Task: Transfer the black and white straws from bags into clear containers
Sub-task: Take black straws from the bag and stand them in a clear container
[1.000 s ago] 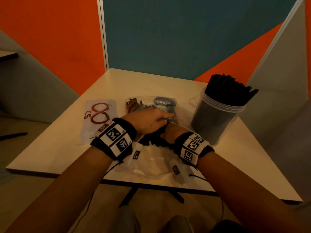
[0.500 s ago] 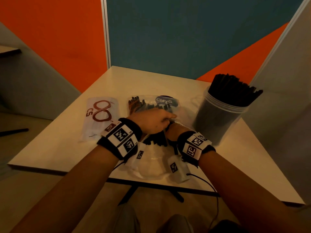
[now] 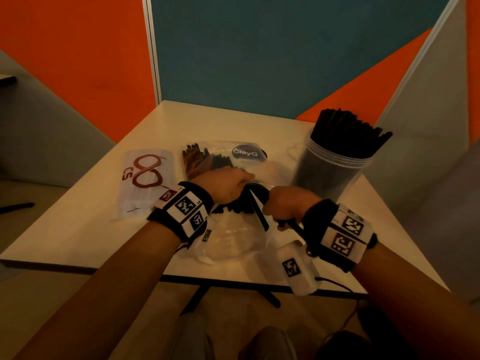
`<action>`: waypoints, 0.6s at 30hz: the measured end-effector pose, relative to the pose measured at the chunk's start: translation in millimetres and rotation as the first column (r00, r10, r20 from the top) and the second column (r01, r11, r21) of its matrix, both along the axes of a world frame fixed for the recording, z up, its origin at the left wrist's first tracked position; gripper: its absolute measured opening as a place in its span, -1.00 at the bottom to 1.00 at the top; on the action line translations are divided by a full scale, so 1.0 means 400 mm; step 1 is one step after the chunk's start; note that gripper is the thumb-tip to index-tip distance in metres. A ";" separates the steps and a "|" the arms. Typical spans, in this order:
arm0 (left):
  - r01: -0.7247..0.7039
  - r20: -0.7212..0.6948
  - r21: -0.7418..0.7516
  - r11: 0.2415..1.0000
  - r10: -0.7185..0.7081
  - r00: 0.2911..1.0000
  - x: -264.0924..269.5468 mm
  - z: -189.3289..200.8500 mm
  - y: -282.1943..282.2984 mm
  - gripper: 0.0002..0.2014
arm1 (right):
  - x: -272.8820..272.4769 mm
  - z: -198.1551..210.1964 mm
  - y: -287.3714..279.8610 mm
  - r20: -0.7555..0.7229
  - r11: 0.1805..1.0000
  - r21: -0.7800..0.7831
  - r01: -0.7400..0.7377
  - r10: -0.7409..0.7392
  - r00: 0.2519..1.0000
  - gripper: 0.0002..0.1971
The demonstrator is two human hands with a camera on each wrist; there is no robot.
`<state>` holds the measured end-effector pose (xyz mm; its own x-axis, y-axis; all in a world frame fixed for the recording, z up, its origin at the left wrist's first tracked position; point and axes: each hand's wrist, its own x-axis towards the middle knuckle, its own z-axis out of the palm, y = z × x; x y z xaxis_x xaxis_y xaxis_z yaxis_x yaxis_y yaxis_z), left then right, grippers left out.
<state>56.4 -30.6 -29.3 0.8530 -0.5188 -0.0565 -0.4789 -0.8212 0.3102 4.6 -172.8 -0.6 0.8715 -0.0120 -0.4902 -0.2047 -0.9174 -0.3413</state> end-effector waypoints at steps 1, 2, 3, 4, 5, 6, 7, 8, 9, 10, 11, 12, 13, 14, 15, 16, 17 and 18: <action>0.004 -0.003 0.008 1.000 -0.004 1.000 0.003 -0.005 -0.001 -0.52 | 0.002 0.005 -0.011 -0.023 1.000 0.000 0.007 -0.007 1.000 -0.86; 0.020 -0.007 0.022 1.000 -0.019 1.000 0.003 -0.010 -0.005 -0.44 | 0.003 0.012 -0.024 -0.017 1.000 0.008 0.026 -0.026 1.000 -0.86; 0.049 -0.006 0.043 0.998 -0.049 0.999 0.001 -0.016 -0.012 -0.33 | 0.000 0.019 -0.035 -0.028 0.999 0.020 0.029 -0.028 0.999 -0.89; 0.094 0.005 0.061 0.994 -0.094 0.996 -0.005 -0.018 -0.022 -0.21 | -0.002 0.025 -0.044 -0.043 0.998 0.055 0.041 -0.039 0.998 -0.91; 0.146 0.032 0.063 0.987 -0.148 0.988 -0.011 -0.020 -0.035 -0.13 | 0.000 0.026 -0.052 -0.065 0.994 0.098 0.054 -0.048 0.997 -0.90; 0.197 0.077 0.041 0.980 -0.200 0.977 -0.018 -0.021 -0.050 -0.08 | -0.004 0.034 -0.052 -0.090 0.986 0.148 0.073 -0.060 0.994 -0.89; 0.244 0.132 0.001 0.970 -0.242 0.961 -0.020 -0.025 -0.064 -0.08 | -0.007 0.040 -0.053 -0.113 0.980 0.186 0.075 -0.054 0.992 -0.89; 0.278 0.183 -0.042 0.960 -0.266 0.946 -0.023 -0.027 -0.079 -0.12 | -0.012 0.046 -0.052 -0.125 0.973 0.221 0.072 -0.044 0.991 -0.89; 0.293 0.215 -0.079 0.953 -0.271 0.938 -0.021 -0.031 -0.090 -0.18 | -0.013 0.047 -0.053 -0.121 0.966 0.252 0.063 -0.033 0.992 -0.89; 0.293 0.225 -0.100 0.951 -0.266 0.938 -0.017 -0.037 -0.099 -0.27 | -0.017 0.049 -0.054 -0.110 0.959 0.277 0.058 -0.028 0.994 -0.88; 0.280 0.220 -0.107 0.954 -0.252 0.942 -0.013 -0.041 -0.104 -0.36 | -0.020 0.050 -0.056 -0.092 0.955 0.292 0.052 -0.026 0.995 -0.86; 0.265 0.218 -0.106 0.958 -0.238 0.947 -0.008 -0.049 -0.107 -0.44 | -0.025 0.050 -0.057 -0.076 0.950 0.307 0.050 -0.028 0.997 -0.81; 0.261 0.232 -0.108 0.959 -0.231 0.945 -0.005 -0.054 -0.108 -0.52 | -0.025 0.046 -0.062 -0.057 0.946 0.323 0.044 -0.027 0.998 -0.75; 0.264 0.245 -0.120 0.957 -0.230 0.942 -0.002 -0.058 -0.108 -0.60 | -0.028 0.046 -0.066 -0.043 0.941 0.335 0.038 -0.025 0.999 -0.68; 0.268 0.246 -0.136 0.954 -0.230 0.942 -0.001 -0.061 -0.107 -0.65 | -0.031 0.047 -0.072 -0.031 0.937 0.349 0.031 -0.022 0.999 -0.63; 0.271 0.234 -0.161 0.949 -0.230 0.945 0.002 -0.064 -0.104 -0.70 | -0.036 0.050 -0.078 -0.023 0.928 0.372 0.032 -0.025 0.999 -0.59; 0.267 0.208 -0.188 0.945 -0.227 0.951 0.006 -0.070 -0.099 -0.74 | -0.042 0.056 -0.086 -0.013 0.914 0.404 0.034 -0.031 0.999 -0.55; 0.261 0.180 -0.222 0.939 -0.224 0.958 0.008 -0.073 -0.095 -0.76 | -0.050 0.066 -0.095 0.003 0.898 0.439 0.033 -0.038 0.999 -0.50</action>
